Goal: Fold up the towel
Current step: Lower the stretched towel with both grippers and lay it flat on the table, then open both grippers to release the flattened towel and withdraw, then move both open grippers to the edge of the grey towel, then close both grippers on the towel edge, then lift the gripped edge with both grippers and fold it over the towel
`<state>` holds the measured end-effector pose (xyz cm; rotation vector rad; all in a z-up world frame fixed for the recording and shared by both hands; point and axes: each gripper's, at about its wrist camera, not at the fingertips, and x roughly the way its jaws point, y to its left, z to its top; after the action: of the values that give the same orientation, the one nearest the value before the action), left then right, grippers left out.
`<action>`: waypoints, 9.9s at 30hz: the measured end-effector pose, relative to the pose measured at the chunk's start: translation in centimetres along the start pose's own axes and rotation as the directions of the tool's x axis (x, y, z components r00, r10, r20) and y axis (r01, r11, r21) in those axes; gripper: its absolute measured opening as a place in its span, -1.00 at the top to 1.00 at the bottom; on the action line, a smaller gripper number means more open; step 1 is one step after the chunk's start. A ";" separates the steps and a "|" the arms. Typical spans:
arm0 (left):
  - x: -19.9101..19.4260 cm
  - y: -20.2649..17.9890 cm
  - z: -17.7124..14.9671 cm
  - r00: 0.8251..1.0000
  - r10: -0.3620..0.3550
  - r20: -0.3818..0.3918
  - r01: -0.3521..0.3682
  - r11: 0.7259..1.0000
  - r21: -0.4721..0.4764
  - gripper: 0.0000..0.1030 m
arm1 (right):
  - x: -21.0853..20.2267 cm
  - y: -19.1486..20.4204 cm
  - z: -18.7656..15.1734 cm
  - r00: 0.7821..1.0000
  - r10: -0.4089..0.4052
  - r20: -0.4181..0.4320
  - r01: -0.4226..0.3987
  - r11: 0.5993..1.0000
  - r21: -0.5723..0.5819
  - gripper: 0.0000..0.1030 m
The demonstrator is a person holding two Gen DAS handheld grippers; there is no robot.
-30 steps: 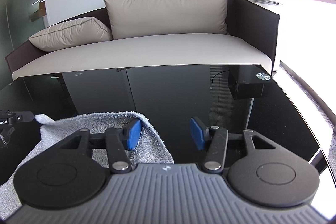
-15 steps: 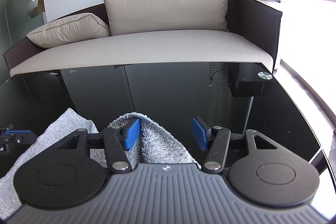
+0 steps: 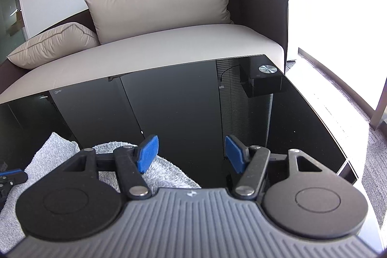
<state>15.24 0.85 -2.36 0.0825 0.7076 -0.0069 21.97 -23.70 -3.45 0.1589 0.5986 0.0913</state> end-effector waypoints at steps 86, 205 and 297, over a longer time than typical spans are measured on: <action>-14.5 2.2 -10.6 0.999 -0.042 0.028 0.046 0.987 -0.152 -0.83 | -17.3 2.5 -11.7 0.986 0.036 -0.164 -0.046 0.997 -0.056 -0.71; -16.0 0.4 -7.1 0.990 -0.017 0.142 0.031 0.994 -0.101 0.90 | -18.6 2.9 -8.3 0.996 0.077 -0.036 -0.079 0.996 -0.048 0.89; -1.3 2.5 2.9 0.994 0.066 0.088 -0.057 0.994 -0.098 0.90 | -1.0 1.8 -0.3 0.994 0.093 -0.052 -0.090 0.993 0.073 0.88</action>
<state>16.20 3.10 0.88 0.0125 0.6127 0.0814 20.84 -22.03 -2.83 0.2534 0.6497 0.1637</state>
